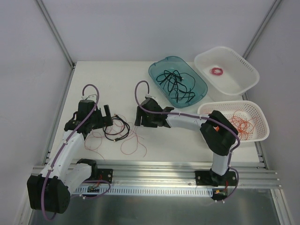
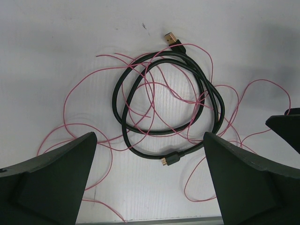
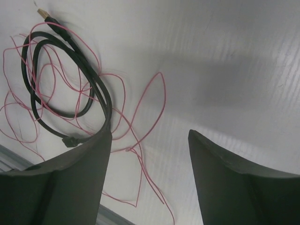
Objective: Untangle the cables
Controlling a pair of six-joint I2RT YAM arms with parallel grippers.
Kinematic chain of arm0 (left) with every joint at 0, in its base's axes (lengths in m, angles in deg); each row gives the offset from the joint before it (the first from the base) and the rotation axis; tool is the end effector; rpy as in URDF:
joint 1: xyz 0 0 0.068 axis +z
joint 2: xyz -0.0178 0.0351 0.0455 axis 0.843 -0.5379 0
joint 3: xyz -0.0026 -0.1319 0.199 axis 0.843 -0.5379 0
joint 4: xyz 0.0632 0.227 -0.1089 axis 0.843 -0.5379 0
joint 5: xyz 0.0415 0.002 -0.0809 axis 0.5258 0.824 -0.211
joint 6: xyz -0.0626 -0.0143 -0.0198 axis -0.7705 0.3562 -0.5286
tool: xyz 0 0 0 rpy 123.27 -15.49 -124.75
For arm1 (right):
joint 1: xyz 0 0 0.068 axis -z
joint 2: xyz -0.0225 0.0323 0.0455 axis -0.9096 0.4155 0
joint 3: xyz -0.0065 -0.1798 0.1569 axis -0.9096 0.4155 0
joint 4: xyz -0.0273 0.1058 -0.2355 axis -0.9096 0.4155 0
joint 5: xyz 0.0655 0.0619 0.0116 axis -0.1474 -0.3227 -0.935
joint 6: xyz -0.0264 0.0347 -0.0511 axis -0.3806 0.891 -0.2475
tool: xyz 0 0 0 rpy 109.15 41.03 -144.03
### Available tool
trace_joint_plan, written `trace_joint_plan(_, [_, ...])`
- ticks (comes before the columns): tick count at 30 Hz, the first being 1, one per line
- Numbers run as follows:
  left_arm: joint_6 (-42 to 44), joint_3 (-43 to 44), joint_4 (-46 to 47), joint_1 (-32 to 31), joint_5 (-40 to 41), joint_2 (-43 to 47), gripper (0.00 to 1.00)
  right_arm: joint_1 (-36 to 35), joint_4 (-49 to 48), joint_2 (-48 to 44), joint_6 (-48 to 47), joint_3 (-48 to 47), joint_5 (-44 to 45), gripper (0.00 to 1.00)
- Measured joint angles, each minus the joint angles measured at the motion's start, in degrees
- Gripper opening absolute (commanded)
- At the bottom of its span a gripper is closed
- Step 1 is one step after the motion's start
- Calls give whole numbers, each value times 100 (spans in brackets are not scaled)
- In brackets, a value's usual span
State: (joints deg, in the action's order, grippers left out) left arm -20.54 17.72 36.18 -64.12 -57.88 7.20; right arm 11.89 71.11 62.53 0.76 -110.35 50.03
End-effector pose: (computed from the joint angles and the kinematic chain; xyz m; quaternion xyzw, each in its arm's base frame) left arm 0.2282 -0.0272 0.2092 -0.0766 0.9070 -0.0883 0.4045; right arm 0.2441 0.3240 0.1495 -0.1507 0.9078 0.2421 0.3076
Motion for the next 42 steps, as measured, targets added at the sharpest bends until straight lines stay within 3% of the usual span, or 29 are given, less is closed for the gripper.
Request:
trace_joint_plan(3, [0,0,0,0,2,2,99,-7,-22,227,133,-144,111,49])
trace_joint_plan(4, [0,0,0,0,2,2,99,-7,-26,280,168,-164,142,35])
trace_joint_plan(7, [0,0,0,0,2,2,99,-4,13,323,208,-168,205,14])
trace_joint_plan(10, [0,0,2,0,0,2,99,-4,146,302,76,-249,306,1])
trace_joint_plan(18, [0,0,0,0,0,2,99,-4,1113,-555,-745,-988,748,1])
trace_joint_plan(30, [-2,0,0,0,0,2,99,-4,2124,-1878,-2450,-3501,855,1])
trace_joint_plan(42, [-4,0,0,0,2,-44,99,-4,1744,-2833,-3606,-3960,1115,1])
